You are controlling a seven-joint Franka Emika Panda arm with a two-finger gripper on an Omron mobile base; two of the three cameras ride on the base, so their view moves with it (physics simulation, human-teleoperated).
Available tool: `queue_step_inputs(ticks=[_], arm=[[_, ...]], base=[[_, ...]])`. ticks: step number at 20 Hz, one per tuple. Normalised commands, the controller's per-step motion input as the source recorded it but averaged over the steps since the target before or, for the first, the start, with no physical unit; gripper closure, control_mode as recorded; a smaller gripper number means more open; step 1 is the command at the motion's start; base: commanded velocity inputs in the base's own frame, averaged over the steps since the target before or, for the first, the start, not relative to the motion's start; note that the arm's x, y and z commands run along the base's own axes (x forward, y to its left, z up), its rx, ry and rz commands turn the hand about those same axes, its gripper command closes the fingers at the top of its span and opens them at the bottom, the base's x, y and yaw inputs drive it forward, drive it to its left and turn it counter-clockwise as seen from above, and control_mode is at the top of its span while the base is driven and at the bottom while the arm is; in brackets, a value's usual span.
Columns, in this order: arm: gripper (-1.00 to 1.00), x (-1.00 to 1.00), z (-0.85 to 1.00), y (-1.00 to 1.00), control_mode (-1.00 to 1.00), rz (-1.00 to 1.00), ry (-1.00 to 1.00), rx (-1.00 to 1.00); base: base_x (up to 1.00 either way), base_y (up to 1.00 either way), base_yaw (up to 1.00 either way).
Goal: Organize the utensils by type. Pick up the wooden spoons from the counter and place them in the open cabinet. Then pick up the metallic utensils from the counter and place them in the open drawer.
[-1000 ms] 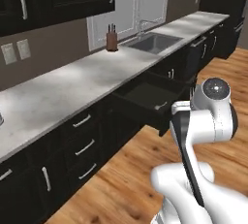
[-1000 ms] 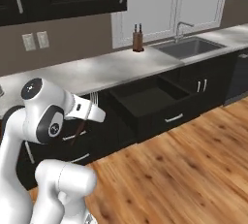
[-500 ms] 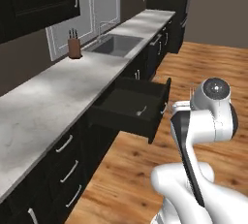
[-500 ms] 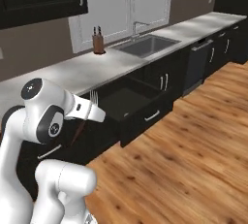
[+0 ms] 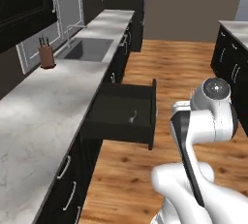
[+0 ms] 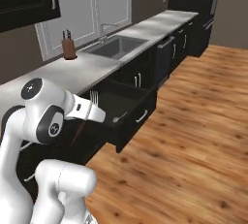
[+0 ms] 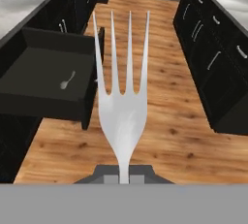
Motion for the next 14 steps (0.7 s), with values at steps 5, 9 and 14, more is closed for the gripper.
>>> queue_step_inputs(ticks=[5,9,14], arm=[[1.00,0.00,0.00,0.00,1.00,0.00,0.00,0.00],[1.00,0.00,0.00,0.00,1.00,0.00,0.00,0.00],[1.00,0.00,0.00,0.00,1.00,0.00,0.00,0.00]], base=[[0.37,0.42,-0.28],[0.53,0.32,-0.12],[0.64,0.22,-0.02]])
